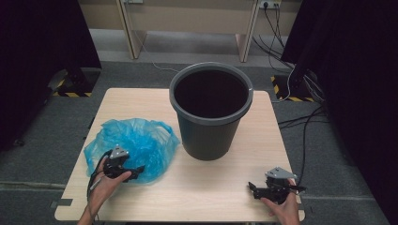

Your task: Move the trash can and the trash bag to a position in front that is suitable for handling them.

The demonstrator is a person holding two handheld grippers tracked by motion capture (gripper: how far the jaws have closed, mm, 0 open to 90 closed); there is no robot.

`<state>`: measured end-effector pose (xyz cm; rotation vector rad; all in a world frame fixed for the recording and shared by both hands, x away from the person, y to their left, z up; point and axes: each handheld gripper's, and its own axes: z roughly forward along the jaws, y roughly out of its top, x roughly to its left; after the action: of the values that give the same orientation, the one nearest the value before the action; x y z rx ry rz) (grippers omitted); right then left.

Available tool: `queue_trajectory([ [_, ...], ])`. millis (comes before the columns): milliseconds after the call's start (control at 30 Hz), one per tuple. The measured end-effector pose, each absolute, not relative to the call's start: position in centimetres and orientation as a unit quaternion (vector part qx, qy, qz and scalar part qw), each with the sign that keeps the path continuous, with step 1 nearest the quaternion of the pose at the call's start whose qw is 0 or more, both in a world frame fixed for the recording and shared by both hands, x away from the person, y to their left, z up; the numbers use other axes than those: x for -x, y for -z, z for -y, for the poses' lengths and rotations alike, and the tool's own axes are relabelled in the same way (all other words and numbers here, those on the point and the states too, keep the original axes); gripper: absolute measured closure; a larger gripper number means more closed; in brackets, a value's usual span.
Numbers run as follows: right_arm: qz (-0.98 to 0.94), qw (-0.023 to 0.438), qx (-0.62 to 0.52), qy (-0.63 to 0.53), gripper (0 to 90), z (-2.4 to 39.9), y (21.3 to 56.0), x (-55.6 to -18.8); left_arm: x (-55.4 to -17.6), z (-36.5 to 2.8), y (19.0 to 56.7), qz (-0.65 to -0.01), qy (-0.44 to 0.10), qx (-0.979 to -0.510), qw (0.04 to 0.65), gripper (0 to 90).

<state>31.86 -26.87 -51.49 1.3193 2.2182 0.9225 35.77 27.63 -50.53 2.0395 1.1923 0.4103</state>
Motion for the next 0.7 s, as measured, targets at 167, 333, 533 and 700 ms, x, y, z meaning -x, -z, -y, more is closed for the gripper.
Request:
queue_trajectory([
  [167,-0.793,0.199,-0.472,-0.330,10.3,26.9,51.5,-31.9,-34.7,-28.4,49.3,-0.455,-0.176,-0.776,0.399,14.7],
  [333,-0.793,0.199,-0.472,-0.330,10.3,26.9,51.5,-31.9,-32.8,-28.5,46.8,-0.437,-0.192,-0.758,0.445,14.7],
  [533,-0.793,0.199,-0.472,-0.330,10.3,26.9,51.5,-31.9,-30.3,-27.5,45.5,-0.418,-0.189,-0.755,0.469,14.7],
  [700,-0.793,0.199,-0.472,-0.330,10.3,26.9,51.5,-31.9,-28.2,-26.3,46.6,-0.408,-0.176,-0.762,0.471,14.7],
])
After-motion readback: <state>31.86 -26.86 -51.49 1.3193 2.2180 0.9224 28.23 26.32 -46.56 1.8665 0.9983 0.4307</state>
